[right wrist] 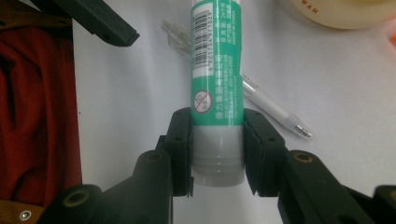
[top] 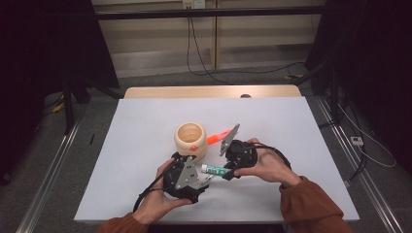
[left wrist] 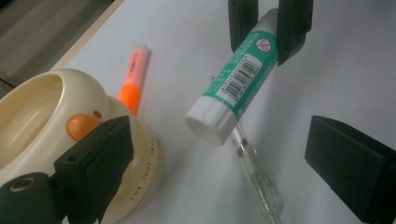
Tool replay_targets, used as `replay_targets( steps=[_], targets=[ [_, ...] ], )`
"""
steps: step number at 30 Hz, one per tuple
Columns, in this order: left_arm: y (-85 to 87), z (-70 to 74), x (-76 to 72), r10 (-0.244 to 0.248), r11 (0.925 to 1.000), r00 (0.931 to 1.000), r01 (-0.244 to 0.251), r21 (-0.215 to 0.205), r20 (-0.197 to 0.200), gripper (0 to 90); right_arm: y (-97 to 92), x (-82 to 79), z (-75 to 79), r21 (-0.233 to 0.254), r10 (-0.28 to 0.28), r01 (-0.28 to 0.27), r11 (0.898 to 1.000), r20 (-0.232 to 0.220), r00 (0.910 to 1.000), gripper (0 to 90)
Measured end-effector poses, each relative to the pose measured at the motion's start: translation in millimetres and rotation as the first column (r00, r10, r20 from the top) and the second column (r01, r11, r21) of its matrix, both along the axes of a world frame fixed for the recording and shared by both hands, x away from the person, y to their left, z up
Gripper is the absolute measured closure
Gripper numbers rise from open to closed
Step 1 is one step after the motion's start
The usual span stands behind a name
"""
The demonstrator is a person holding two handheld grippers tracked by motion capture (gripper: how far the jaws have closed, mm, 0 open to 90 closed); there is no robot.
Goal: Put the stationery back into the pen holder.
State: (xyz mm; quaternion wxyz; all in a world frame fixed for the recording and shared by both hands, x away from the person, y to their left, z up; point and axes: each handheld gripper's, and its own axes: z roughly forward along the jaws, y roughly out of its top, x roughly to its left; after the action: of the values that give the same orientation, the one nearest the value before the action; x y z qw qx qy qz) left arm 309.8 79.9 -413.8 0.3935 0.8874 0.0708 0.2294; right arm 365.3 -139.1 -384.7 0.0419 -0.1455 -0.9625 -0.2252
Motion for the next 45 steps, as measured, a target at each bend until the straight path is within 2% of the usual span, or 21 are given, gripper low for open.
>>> replay_targets(
  steps=[3,7,11,20,21,22,24,26,27,29,31,32,33,34,35,37,38,40,41,42,45],
  targets=[
    [-4.1,-3.0,-3.3,0.004,0.9991,0.9984,-0.006,0.042,0.057,7.5,0.4,-0.3,3.0,0.004,-0.001,0.001,1.000,-0.004,1.0000,66.3],
    [-8.9,-9.9,-4.5,0.023,0.9983,0.9969,-0.027,0.052,0.075,8.5,2.3,-0.5,6.2,0.000,0.008,-0.008,1.000,0.003,1.0000,66.2],
    [-9.7,-13.8,-7.0,0.030,0.9968,0.9931,-0.038,0.071,0.113,8.1,4.5,-0.8,4.2,-0.010,0.012,-0.012,1.000,0.001,0.9999,66.3],
    [-15.3,-18.7,-14.9,0.020,0.9878,0.9766,-0.053,0.146,0.214,13.4,13.6,0.8,3.0,-0.037,0.028,-0.029,0.999,-0.020,0.9994,66.2],
    [-15.8,-18.3,-15.2,0.007,0.9858,0.9714,-0.047,0.161,0.237,14.1,14.9,1.4,2.6,-0.038,0.035,-0.035,0.999,-0.021,0.9992,66.2],
    [-16.0,-18.5,-16.5,0.008,0.9854,0.9698,-0.049,0.163,0.244,15.4,16.3,1.1,3.1,-0.048,0.032,-0.033,0.998,-0.020,0.9993,66.2],
    [-16.6,-16.8,-19.1,-0.012,0.9798,0.9574,-0.047,0.195,0.288,17.5,18.3,0.6,3.4,-0.042,0.040,-0.040,0.998,-0.012,0.9991,66.2],
    [-17.3,-15.5,-21.9,-0.013,0.9750,0.9512,-0.057,0.215,0.308,20.8,19.9,0.1,4.3,-0.043,0.045,-0.046,0.998,-0.016,0.9989,66.2],
    [-18.3,-15.9,-23.2,-0.015,0.9751,0.9432,-0.059,0.213,0.332,22.3,20.7,0.0,4.7,-0.048,0.042,-0.043,0.998,-0.022,0.9989,66.2],
    [-20.7,-15.7,-25.0,-0.033,0.9674,0.9309,-0.061,0.246,0.364,23.5,22.6,-0.2,5.4,-0.054,0.038,-0.039,0.998,-0.015,0.9992,66.2],
    [-23.7,-16.4,-25.2,-0.048,0.9606,0.9248,-0.060,0.271,0.377,28.2,24.4,0.3,6.5,-0.057,0.042,-0.043,0.997,-0.016,0.9990,66.2],
    [-26.4,-18.4,-24.3,-0.048,0.9640,0.9201,-0.059,0.259,0.389,29.7,25.2,0.4,7.1,-0.059,0.037,-0.038,0.998,-0.015,0.9992,66.2],
    [-28.0,-18.2,-24.9,-0.052,0.9541,0.9148,-0.073,0.290,0.400,30.7,25.5,1.7,6.8,-0.054,0.045,-0.046,0.997,-0.010,0.9989,66.2],
    [-30.1,-19.0,-25.3,-0.063,0.9496,0.9108,-0.071,0.305,0.408,32.0,26.1,2.0,7.0,-0.057,0.038,-0.039,0.998,-0.014,0.9992,66.2],
    [-31.5,-20.0,-26.0,-0.061,0.9501,0.9076,-0.074,0.303,0.415,33.4,26.6,3.0,6.6,-0.055,0.038,-0.038,0.998,-0.009,0.9992,66.2],
    [-33.2,-20.0,-25.7,-0.067,0.9465,0.9071,-0.074,0.314,0.416,36.0,27.5,2.7,6.4,-0.068,0.029,-0.030,0.997,-0.013,0.9995,66.2],
    [-33.8,-20.7,-25.7,-0.060,0.9506,0.9068,-0.076,0.301,0.417,37.8,27.8,2.8,6.2,-0.069,0.030,-0.031,0.997,-0.012,0.9995,66.3],
    [-34.5,-20.3,-26.4,-0.067,0.9400,0.9001,-0.088,0.330,0.431,40.4,28.1,3.7,5.1,-0.068,0.036,-0.037,0.997,-0.004,0.9993,66.2],
    [-34.9,-21.3,-26.9,-0.077,0.9372,0.8997,-0.082,0.339,0.430,41.8,28.1,3.9,4.9,-0.067,0.034,-0.034,0.997,-0.003,0.9994,66.2],
    [-35.5,-22.5,-27.5,-0.078,0.9384,0.8978,-0.081,0.336,0.434,43.4,28.1,4.2,4.6,-0.065,0.033,-0.034,0.997,-0.005,0.9994,66.2],
    [-37.7,-24.7,-29.7,-0.093,0.9302,0.8893,-0.083,0.358,0.448,46.0,28.9,4.5,3.6,-0.070,0.023,-0.024,0.997,-0.006,0.9997,66.2]
  ],
)
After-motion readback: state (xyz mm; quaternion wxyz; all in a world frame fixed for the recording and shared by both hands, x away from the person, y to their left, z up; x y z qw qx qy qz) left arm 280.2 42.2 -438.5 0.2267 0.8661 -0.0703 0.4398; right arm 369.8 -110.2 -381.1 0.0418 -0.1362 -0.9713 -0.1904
